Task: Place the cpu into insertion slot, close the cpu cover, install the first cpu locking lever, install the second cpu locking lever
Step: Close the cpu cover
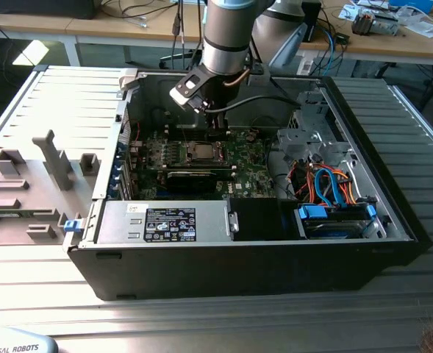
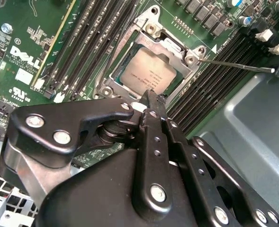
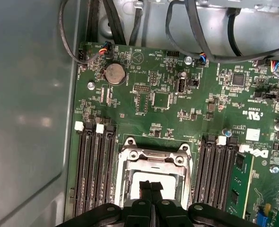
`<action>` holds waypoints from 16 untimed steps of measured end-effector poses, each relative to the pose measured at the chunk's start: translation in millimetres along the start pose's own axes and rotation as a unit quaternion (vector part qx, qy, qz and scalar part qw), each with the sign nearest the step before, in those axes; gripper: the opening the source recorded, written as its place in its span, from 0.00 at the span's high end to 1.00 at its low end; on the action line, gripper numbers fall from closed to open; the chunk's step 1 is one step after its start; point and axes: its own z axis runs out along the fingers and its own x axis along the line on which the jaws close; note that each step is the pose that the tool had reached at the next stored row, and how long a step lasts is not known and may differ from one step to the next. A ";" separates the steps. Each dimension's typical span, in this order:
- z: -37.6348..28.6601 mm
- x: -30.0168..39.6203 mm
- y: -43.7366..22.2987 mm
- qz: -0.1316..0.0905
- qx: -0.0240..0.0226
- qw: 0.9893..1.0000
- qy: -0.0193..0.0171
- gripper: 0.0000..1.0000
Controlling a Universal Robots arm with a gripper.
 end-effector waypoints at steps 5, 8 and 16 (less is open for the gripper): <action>1.9 0.3 -2.8 0.000 0.000 1.000 0.000 0.89; 3.3 0.5 -4.9 0.000 0.000 1.000 0.000 0.89; 8.2 0.9 -9.6 0.000 0.000 1.000 0.000 0.89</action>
